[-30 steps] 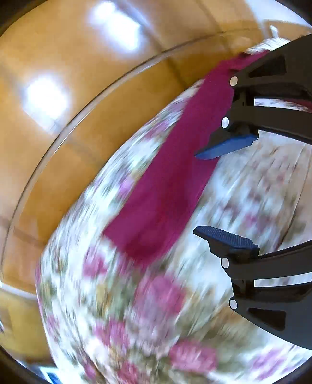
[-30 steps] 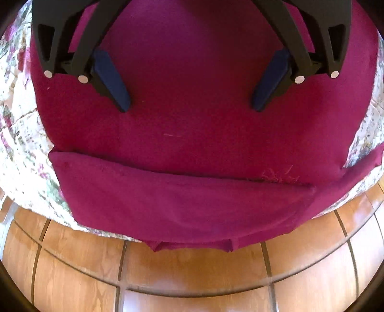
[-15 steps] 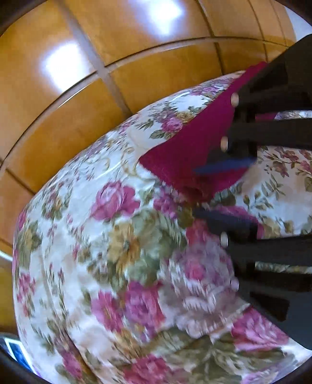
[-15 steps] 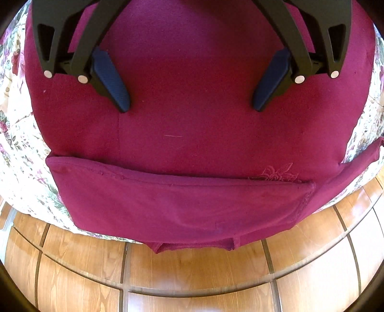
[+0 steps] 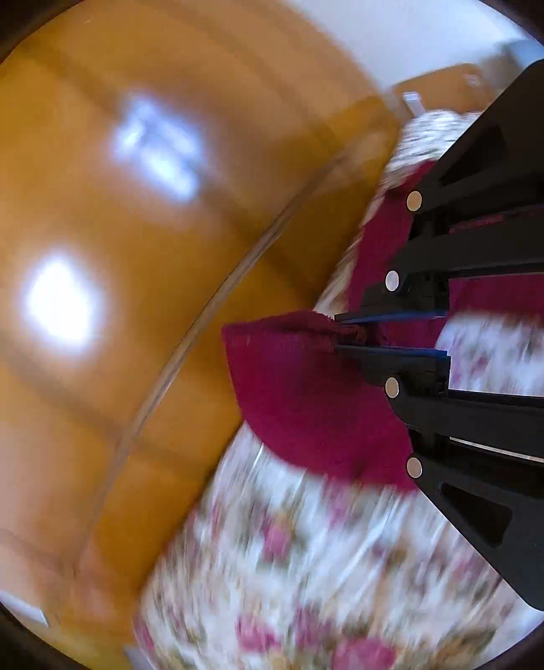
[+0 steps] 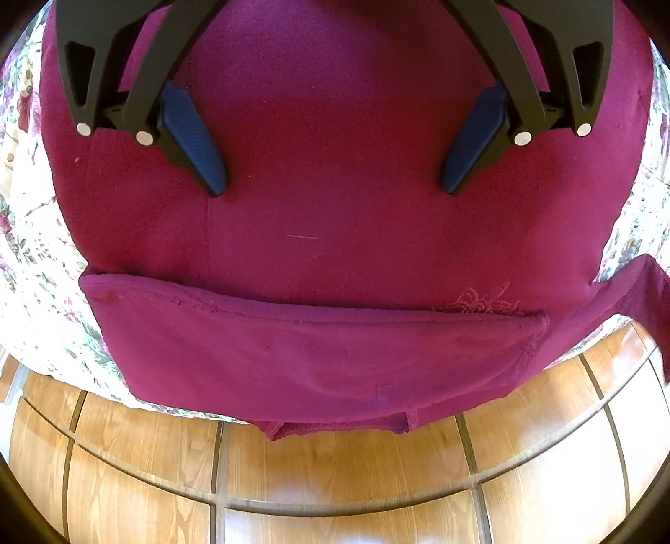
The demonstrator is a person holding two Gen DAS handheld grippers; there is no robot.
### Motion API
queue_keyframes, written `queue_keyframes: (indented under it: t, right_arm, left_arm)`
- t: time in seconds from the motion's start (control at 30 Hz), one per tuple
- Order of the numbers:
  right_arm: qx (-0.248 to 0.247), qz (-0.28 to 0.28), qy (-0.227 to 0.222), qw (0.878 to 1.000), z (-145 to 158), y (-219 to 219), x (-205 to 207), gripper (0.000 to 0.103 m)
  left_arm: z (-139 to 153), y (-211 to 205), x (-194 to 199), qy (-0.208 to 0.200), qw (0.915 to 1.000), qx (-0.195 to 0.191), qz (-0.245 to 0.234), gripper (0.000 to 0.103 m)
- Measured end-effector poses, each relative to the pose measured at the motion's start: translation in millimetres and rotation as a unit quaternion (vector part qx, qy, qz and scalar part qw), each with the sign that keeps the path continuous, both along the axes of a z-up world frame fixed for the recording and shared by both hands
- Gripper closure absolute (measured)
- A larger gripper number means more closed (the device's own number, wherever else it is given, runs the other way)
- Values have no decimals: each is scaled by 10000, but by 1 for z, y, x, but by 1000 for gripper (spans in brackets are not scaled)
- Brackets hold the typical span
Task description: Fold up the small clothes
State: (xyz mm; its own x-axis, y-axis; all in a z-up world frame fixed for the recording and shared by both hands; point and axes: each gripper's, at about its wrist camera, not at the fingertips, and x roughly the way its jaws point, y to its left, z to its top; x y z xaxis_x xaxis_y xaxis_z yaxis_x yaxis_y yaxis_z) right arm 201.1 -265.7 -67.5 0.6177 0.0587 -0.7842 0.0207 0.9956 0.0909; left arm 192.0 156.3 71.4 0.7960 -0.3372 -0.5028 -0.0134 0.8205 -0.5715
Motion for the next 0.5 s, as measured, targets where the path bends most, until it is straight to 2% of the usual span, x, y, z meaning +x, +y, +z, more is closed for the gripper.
queue_keyframes:
  t: [0.07, 0.17, 0.2, 0.27, 0.33, 0.37, 0.43, 0.47, 0.5]
  right_arm:
    - [62, 2, -5, 10000, 1, -2, 0, 2]
    - [159, 13, 14, 9999, 3, -4, 1, 2]
    - [214, 22, 34, 9998, 4, -6, 2, 2]
    - [330, 41, 78, 9994, 9, -9, 3, 2]
    - [658, 52, 54, 9978, 17, -14, 5, 9]
    - [905, 76, 39, 9959, 21, -17, 7, 13]
    - [1558, 210, 24, 9876, 31, -19, 13, 27]
    - [1847, 302, 25, 9823, 35, -17, 18, 28]
    - [2130, 441, 32, 9761, 40, -11, 24, 31]
  left_arm:
    - [-9, -49, 3, 62, 9986, 207, -490, 95]
    - [-38, -117, 8, 396, 9920, 413, -1122, 95]
    - [-52, -139, 10, 528, 9884, 594, -1294, 95]
    - [-69, -165, 12, 678, 9817, 923, -1522, 95]
    - [-84, -184, 10, 873, 9753, 1080, -1719, 94]
    - [-90, -187, 9, 912, 9743, 1127, -1722, 91]
    - [-97, -188, 9, 956, 9720, 1192, -1787, 79]
    - [-99, -186, 7, 939, 9719, 1187, -1804, 74]
    - [-98, -183, 5, 919, 9726, 1132, -1809, 61]
